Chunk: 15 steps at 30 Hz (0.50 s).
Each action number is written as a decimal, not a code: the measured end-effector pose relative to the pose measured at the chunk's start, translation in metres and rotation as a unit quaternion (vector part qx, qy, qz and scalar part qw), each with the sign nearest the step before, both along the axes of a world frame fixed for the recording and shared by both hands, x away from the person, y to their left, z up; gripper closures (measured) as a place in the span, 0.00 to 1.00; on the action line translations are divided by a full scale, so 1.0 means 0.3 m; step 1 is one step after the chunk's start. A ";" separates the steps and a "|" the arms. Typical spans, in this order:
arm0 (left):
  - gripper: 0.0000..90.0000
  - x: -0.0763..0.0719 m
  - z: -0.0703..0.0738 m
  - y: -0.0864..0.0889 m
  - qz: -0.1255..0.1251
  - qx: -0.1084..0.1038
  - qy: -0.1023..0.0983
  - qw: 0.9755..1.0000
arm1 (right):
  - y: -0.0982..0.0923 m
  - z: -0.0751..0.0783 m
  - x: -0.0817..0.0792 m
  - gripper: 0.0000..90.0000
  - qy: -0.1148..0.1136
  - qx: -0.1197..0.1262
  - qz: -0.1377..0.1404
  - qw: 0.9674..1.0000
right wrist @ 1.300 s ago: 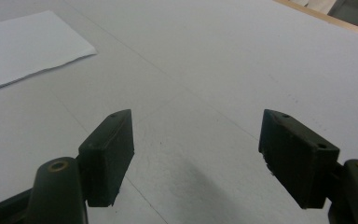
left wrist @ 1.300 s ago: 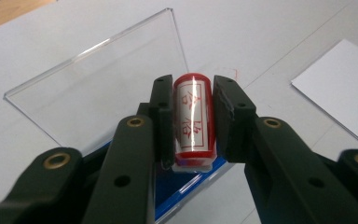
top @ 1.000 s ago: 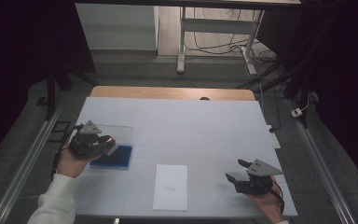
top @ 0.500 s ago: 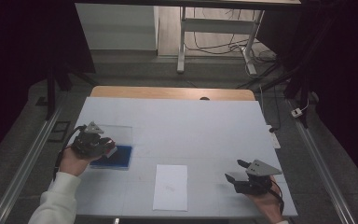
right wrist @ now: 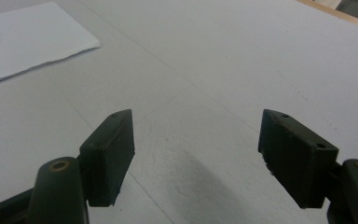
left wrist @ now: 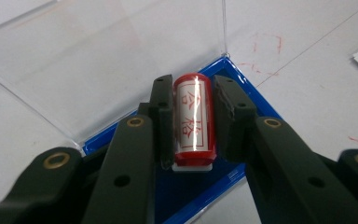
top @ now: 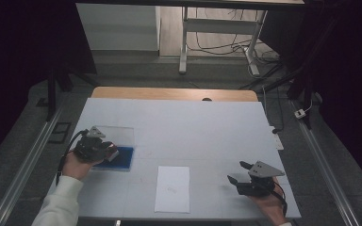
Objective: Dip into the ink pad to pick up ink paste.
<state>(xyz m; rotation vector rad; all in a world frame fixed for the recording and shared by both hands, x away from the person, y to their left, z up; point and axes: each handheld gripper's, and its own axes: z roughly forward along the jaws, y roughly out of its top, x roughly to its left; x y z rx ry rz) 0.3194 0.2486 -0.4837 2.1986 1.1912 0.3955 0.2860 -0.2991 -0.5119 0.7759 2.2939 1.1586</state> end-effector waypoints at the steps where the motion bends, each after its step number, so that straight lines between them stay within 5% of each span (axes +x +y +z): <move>1: 0.78 0.002 -0.004 -0.002 -0.001 0.002 0.001 1.000 | 0.000 0.000 0.000 0.29 0.000 0.000 0.000 1.000; 15: 0.78 0.005 -0.018 -0.010 -0.002 0.009 0.005 1.000 | -0.001 0.001 -0.001 0.29 -0.002 0.000 0.000 1.000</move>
